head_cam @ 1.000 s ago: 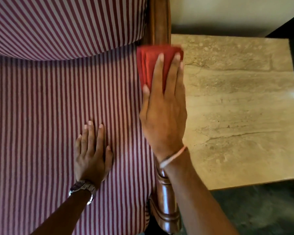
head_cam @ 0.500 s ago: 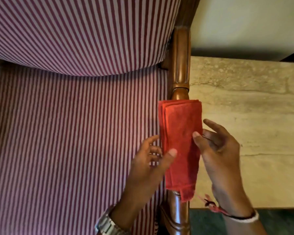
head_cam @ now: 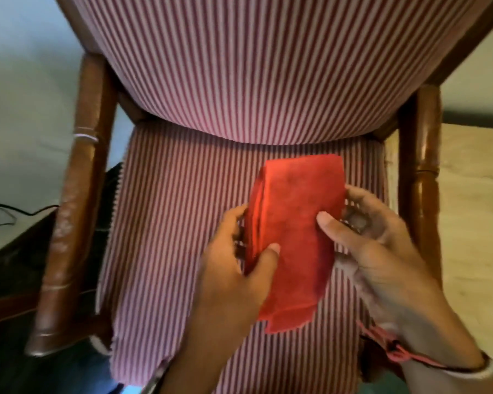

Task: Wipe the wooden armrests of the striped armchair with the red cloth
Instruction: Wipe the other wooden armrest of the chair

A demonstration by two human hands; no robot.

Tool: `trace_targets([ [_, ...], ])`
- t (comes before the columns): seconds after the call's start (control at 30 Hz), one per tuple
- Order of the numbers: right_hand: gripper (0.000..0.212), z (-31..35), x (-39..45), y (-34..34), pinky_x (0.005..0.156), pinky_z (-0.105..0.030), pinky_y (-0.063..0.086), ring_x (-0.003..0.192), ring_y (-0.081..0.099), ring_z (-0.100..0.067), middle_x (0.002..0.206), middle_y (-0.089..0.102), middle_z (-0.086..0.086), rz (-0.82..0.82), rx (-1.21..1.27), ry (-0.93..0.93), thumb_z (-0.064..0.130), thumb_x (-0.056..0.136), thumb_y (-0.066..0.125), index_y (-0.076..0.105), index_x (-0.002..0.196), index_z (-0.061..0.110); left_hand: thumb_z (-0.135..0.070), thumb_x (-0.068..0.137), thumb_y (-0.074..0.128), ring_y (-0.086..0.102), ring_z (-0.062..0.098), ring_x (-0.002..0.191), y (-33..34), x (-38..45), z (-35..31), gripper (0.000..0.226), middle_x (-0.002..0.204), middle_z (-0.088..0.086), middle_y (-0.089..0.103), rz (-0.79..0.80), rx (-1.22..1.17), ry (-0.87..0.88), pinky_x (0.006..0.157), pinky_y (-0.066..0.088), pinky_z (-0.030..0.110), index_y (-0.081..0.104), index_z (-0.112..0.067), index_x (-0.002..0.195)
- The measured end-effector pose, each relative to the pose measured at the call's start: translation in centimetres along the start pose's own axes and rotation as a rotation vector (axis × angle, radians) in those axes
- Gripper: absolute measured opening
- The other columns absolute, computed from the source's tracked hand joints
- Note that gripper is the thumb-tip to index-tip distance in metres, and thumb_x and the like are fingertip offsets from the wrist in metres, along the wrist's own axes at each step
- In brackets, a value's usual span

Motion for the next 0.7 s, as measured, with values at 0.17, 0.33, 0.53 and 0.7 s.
trace_targets([
  [0.17,0.034,-2.3,-0.7,16.2,0.092,-0.042,0.062,0.097,0.074,-0.015,0.104,0.077,0.001,0.274,-0.060,-0.115,0.005,0.085,0.077,0.067,0.113,0.022,-0.047,0.083,0.070,0.067,0.007,0.098,-15.8,-0.5,0.0,0.041,0.112,-0.015,0.067,-0.334,0.297,0.039,0.088,0.057,0.040,0.052,-0.050,0.120],
  [0.33,0.037,-7.1,0.2,27.2,0.078,-0.015,0.057,0.084,0.068,-0.001,0.097,0.069,0.010,0.306,-0.350,-0.250,0.007,0.088,0.075,0.061,0.122,0.011,-0.039,0.090,0.053,0.055,0.043,0.114,-23.6,0.8,5.2,0.057,0.134,0.022,0.052,-0.550,0.603,-0.074,0.101,0.047,0.058,0.041,-0.021,0.143],
  [0.53,0.069,-15.4,2.9,27.7,0.084,-0.001,0.050,0.128,0.058,-0.009,0.148,0.057,-0.006,0.408,-0.439,-0.011,0.022,0.101,0.063,0.027,0.160,0.021,-0.018,0.086,0.061,0.035,0.053,0.132,-23.5,3.1,10.3,0.078,0.150,0.032,0.028,-0.432,1.001,-0.108,0.105,0.041,0.068,0.028,-0.006,0.156],
  [0.7,0.058,-19.7,6.6,20.6,0.124,-0.042,0.037,0.154,0.035,-0.024,0.164,0.039,-0.013,0.188,-1.256,-0.566,0.036,0.107,0.049,0.035,0.158,0.011,-0.022,0.077,0.068,0.016,0.044,0.154,-22.3,4.6,11.4,0.099,0.169,0.025,0.006,-0.182,1.095,0.217,0.115,0.033,0.064,0.017,-0.008,0.161],
])
Point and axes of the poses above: each hand's wrist, its own x-axis towards the middle knuckle, its own y-axis out of the palm, z = x × y, the point moved 4 cm from there along x, towards the middle knuckle
